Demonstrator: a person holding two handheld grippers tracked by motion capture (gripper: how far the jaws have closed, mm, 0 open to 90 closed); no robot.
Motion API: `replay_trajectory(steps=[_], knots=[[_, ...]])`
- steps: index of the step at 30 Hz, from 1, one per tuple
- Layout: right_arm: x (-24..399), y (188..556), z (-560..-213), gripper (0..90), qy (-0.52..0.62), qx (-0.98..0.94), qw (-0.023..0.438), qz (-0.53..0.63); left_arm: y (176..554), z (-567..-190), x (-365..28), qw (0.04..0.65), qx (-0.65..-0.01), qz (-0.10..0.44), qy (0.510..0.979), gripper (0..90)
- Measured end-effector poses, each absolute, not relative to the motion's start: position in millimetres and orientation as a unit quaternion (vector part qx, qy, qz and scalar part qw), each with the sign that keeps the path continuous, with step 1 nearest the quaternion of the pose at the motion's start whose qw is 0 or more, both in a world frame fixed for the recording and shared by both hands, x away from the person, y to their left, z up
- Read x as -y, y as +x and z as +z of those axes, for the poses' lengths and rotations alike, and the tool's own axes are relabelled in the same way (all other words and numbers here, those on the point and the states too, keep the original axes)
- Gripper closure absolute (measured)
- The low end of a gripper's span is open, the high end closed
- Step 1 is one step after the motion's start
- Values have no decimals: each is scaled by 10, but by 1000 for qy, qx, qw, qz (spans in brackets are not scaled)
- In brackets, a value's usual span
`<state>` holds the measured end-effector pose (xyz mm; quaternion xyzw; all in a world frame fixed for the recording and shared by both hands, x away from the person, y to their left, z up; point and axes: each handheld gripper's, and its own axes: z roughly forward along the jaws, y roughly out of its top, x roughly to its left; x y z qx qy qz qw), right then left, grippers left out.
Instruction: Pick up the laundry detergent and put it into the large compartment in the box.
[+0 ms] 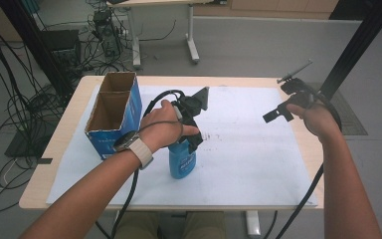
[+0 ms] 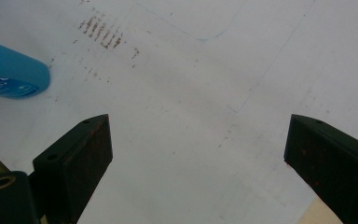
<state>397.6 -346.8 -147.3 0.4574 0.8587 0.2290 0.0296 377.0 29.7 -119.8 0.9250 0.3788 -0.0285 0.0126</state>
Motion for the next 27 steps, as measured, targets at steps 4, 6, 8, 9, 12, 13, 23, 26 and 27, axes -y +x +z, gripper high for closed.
replay_trajectory(steps=[4,6,8,9,12,13,23,26,27], knots=[[3479,3980,-1499,74,458,-859,28,228,3781,-1278,-284,11,-380,-29,925,100],[3486,3981,-1510,74,459,-858,27,228,3785,-1303,-275,9,-379,-29,925,100],[3491,3982,-1518,74,460,-858,27,228,3784,-1332,-267,8,-380,-28,924,100],[3493,3981,-1524,74,460,-857,26,229,3784,-1344,-265,8,-379,-28,925,101],[3496,3983,-1533,74,460,-858,26,228,3780,-1373,-258,7,-376,-27,926,101],[3495,3983,-1537,74,461,-857,27,227,3769,-1387,-253,8,-378,-25,925,103],[3483,3987,-1555,74,461,-857,27,229,3758,-1451,-242,7,-377,-21,926,135],[3482,3986,-1557,74,460,-857,27,230,3756,-1467,-241,7,-378,-21,926,135],[3480,3985,-1559,74,460,-857,27,230,3756,-1471,-240,6,-378,-21,926,135]])
